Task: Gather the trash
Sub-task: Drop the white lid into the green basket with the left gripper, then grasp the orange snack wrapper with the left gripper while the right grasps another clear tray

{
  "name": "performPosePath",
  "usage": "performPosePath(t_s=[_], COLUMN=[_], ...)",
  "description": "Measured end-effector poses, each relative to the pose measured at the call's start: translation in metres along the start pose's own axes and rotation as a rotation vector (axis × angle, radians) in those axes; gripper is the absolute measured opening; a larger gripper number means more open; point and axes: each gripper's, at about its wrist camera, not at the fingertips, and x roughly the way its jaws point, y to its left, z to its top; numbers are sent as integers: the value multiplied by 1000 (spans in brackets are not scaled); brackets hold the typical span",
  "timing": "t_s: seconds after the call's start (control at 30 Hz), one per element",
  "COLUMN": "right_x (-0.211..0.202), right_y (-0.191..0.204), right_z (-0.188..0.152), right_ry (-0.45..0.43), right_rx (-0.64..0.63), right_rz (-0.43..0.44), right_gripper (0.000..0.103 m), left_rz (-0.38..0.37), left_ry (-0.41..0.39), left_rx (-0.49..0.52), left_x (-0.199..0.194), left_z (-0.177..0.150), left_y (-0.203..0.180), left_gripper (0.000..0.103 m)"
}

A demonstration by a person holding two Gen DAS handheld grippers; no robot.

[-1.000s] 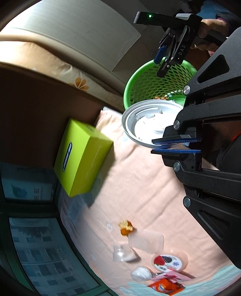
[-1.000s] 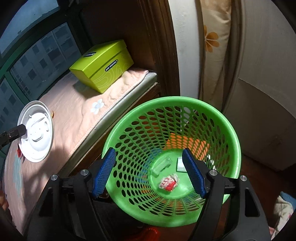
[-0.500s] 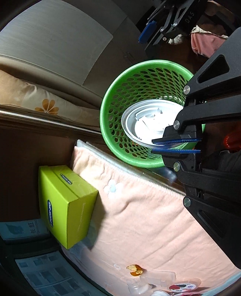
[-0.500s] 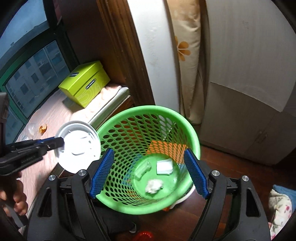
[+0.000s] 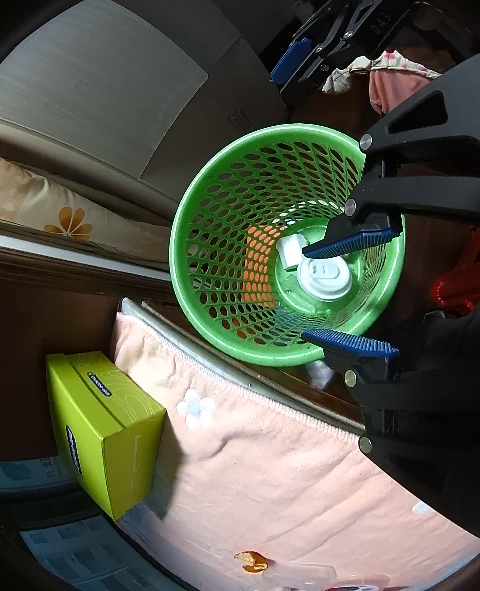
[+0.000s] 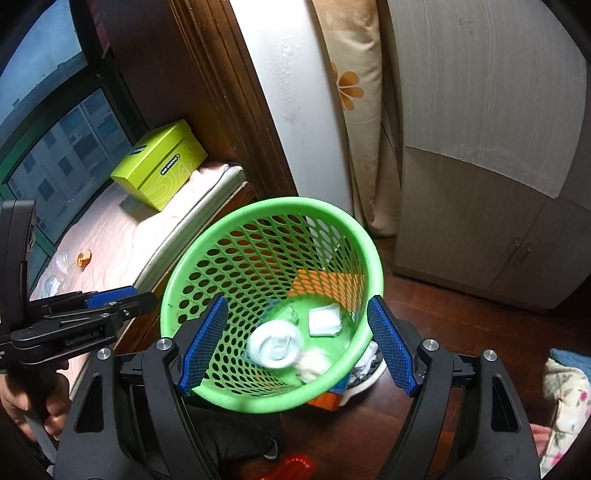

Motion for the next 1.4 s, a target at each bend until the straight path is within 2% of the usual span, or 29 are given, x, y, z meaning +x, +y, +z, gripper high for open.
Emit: performPosePath(t_s=[0.3,0.57,0.77,1.13,1.4], right_x=[-2,5,14,33,48], right_y=[43,109,163,245,289], right_z=[2,1,1,-3,-5], right_ry=[-1,15,31,66,99], right_rx=[-68,-157,-231,-337,-384], right_rz=[57,138,197,290,339], right_gripper=[78,79,79,79,79], left_rz=[62,154,221,362,430], left_ry=[-73,-131,-160,-170,-141], left_rx=[-77,-164,-263,-433,-469], left_x=[-48,-92,-121,-155,-171], left_z=[-18,-47,-74,-115,-135], left_y=[51,110,167,273,337], left_gripper=[46,54,54,54,54])
